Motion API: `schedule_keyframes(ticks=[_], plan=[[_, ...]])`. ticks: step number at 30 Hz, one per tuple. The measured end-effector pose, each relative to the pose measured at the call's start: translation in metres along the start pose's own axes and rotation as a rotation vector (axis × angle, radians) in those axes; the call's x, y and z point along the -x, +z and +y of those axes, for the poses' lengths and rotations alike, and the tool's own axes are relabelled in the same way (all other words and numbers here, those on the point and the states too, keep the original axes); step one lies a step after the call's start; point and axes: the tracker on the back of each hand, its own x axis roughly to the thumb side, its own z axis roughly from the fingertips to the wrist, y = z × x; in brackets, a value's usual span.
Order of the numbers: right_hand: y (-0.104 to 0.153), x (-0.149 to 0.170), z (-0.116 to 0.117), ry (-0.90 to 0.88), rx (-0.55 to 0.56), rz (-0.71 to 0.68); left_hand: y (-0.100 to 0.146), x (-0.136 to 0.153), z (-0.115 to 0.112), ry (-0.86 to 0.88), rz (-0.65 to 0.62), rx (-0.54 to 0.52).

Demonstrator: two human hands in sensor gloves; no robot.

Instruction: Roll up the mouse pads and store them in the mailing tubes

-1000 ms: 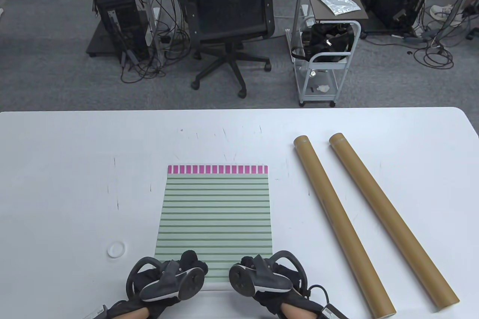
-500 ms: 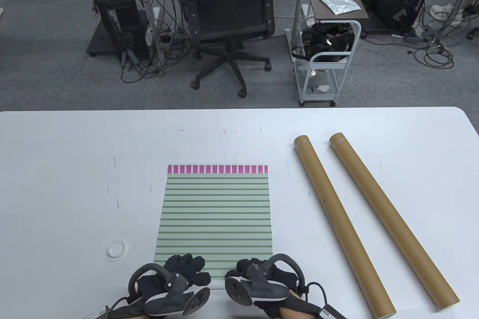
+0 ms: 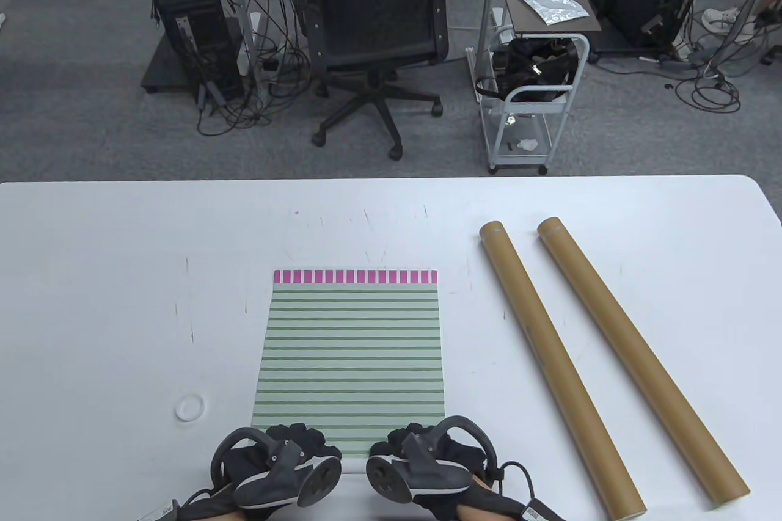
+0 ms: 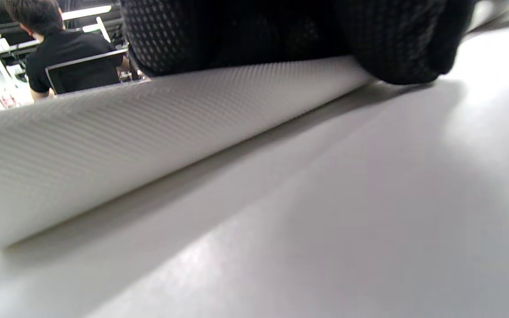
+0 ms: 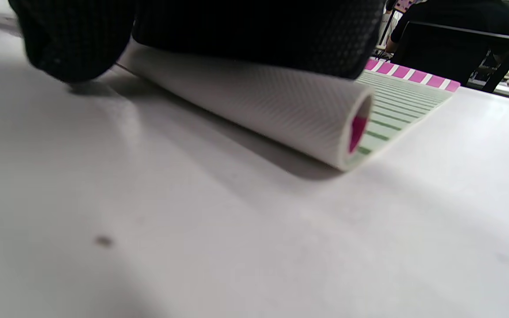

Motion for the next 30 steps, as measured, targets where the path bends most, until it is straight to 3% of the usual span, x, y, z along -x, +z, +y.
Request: schedule_keyframes(ticks=[7,10,14,24,30], plan=[[-0.002,0.003,-0.001,0.006,0.045,0.022,-0.003,0.013,-0.001,0.084,0.018,0.033],[-0.004,0.005,-0.002,-0.019,0.036,0.033,-0.003,0.011,0.000,0.050,0.022,0.026],[-0.002,0.008,-0.002,-0.112,-0.006,0.032,-0.002,0.014,-0.002,0.139,-0.004,0.065],[-0.002,0.010,-0.003,-0.135,-0.007,0.058,0.010,-0.011,0.001,-0.123,-0.054,-0.043],[-0.002,0.012,-0.004,-0.159,-0.021,0.072,0.009,-0.014,0.001,-0.158,-0.032,-0.087]])
